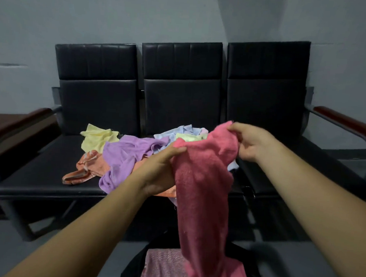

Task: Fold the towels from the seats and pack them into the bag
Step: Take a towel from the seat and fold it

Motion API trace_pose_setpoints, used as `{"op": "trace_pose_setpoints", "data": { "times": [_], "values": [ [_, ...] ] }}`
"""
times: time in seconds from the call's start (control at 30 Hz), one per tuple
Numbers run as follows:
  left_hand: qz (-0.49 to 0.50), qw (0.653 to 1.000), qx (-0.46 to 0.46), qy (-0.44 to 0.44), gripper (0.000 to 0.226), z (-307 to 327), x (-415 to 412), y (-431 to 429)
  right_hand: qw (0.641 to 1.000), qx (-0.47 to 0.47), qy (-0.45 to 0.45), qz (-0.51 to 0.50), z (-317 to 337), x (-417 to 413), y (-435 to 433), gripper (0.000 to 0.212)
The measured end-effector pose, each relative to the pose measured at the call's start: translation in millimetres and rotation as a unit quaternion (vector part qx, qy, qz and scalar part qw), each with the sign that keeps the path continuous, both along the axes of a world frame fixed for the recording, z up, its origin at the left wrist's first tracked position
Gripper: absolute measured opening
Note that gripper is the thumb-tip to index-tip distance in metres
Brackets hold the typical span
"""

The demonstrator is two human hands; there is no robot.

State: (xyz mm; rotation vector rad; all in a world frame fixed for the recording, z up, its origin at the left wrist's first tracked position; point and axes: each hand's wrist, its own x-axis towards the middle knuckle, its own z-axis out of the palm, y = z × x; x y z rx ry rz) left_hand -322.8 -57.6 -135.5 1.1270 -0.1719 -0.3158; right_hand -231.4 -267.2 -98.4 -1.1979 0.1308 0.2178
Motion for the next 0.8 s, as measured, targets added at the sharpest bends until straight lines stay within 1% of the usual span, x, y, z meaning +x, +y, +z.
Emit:
{"op": "trace_pose_setpoints", "data": {
  "times": [0.07,0.13,0.2,0.27,0.3,0.33,0.37,0.4,0.43,0.47,0.5,0.57,0.63,0.73,0.8],
  "values": [
    [0.016,0.998,-0.054,0.024,0.030,2,1,-5,0.999,-0.012,0.029,0.038,-17,0,-3,0.016],
    [0.038,0.993,-0.103,0.035,0.031,3,5,-7,0.993,0.030,0.049,0.099,-31,-5,-4,0.013],
    [0.055,0.986,-0.150,0.035,0.031,2,11,-7,0.986,0.068,0.046,0.146,-47,-11,-2,0.026],
    [0.062,0.982,-0.177,0.026,0.032,1,15,-5,0.978,0.066,0.024,0.197,-65,-17,0,0.045],
    [0.068,0.981,-0.182,0.023,0.033,-1,18,-3,0.972,0.067,0.014,0.225,-74,-20,0,0.051],
    [0.075,0.979,-0.186,0.025,0.034,-3,21,-1,0.967,0.068,0.000,0.246,-83,-22,1,0.050],
    [0.083,0.979,-0.185,0.027,0.035,-5,24,1,0.962,0.067,-0.014,0.265,-89,-24,1,0.040],
    [0.090,0.979,-0.180,0.032,0.035,-7,25,4,0.960,0.052,-0.025,0.275,-94,-27,2,0.028],
    [0.102,0.980,-0.168,0.040,0.034,-10,28,8,0.960,0.034,-0.028,0.275,-99,-28,4,0.021],
    [0.116,0.981,-0.146,0.050,0.032,-12,29,12,0.963,0.020,-0.031,0.266,-104,-29,5,0.019],
    [0.129,0.983,-0.113,0.058,0.031,-16,31,16,0.967,0.020,-0.032,0.251,-109,-28,7,0.020],
    [0.158,0.985,-0.043,0.062,0.035,-27,36,27,0.974,0.055,-0.035,0.218,-115,-26,11,0.025],
    [0.168,0.985,0.013,0.040,0.044,-43,42,37,0.975,0.097,-0.030,0.195,-118,-25,17,0.032],
    [0.128,0.989,0.063,0.028,0.050,-73,41,38,0.980,0.128,-0.015,0.151,-116,-28,31,0.046],
    [0.088,0.989,0.115,0.025,0.051,-90,38,34,0.983,0.127,-0.007,0.131,-113,-27,37,0.054]
  ]
}}
